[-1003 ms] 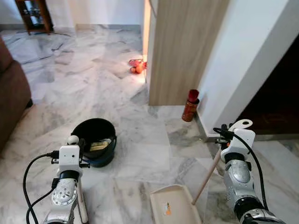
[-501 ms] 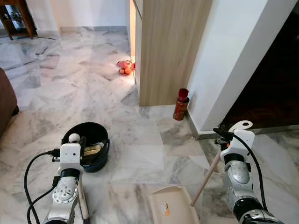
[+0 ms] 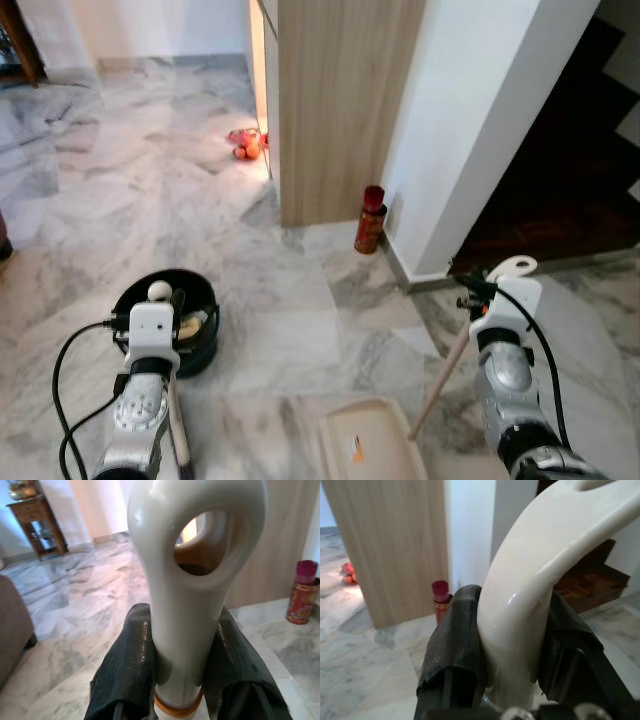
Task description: Sweep floor
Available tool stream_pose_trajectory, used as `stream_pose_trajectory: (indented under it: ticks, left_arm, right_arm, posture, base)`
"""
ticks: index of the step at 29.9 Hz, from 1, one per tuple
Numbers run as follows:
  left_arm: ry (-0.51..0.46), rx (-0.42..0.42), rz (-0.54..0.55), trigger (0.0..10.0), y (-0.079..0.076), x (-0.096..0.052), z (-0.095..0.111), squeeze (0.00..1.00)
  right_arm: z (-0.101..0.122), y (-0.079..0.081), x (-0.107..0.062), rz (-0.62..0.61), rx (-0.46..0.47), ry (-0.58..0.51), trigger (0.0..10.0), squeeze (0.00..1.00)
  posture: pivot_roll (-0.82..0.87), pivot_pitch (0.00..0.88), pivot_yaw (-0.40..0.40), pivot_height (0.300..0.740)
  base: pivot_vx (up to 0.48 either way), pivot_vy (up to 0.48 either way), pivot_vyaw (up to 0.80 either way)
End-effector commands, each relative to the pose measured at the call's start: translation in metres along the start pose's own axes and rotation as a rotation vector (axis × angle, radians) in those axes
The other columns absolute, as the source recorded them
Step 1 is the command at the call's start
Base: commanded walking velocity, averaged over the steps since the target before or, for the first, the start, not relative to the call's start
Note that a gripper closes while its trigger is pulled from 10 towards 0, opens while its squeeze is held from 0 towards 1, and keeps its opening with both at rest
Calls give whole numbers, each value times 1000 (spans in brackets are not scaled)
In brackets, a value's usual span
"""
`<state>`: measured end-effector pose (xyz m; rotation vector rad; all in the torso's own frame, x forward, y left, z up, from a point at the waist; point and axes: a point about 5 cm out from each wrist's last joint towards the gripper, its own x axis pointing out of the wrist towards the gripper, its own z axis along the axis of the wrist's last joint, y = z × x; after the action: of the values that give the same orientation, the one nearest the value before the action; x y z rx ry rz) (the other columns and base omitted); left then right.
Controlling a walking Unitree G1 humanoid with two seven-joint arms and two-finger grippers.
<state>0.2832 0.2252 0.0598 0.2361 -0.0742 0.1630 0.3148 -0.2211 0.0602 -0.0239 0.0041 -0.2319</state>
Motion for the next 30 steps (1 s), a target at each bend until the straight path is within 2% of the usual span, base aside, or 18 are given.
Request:
stream_pose_trajectory:
  ticks: [1, 5, 10, 21, 30]
  left_arm:
    - [-35, 21, -21, 10000, -2, 6, 8, 0]
    - [-35, 21, -24, 10000, -1, 6, 8, 0]
    - [-37, 23, -27, 10000, -1, 7, 8, 0]
    - [-42, 29, -30, 10000, -3, 8, 9, 0]
    - [-41, 19, -17, 10000, -1, 7, 9, 0]
  right_arm:
    - [7, 1, 4, -2, 1, -25, 10000, 0]
    - [7, 0, 4, -4, 1, -28, 10000, 0]
    - [5, -1, 2, -6, -3, -23, 10000, 0]
    - [7, 0, 4, 0, -5, -24, 10000, 0]
    - [5, 0, 3, -6, -4, -21, 10000, 0]
  posture:
    - [33, 0, -39, 740]
    - [28, 0, -36, 740]
    - [39, 0, -40, 740]
    - [39, 0, -44, 740]
    - [43, 0, -42, 740]
  base:
    - [0, -240, -800]
    - [0, -293, -800]
    - [0, 0, -800]
    - [0, -295, -800]
    - [0, 0, -800]
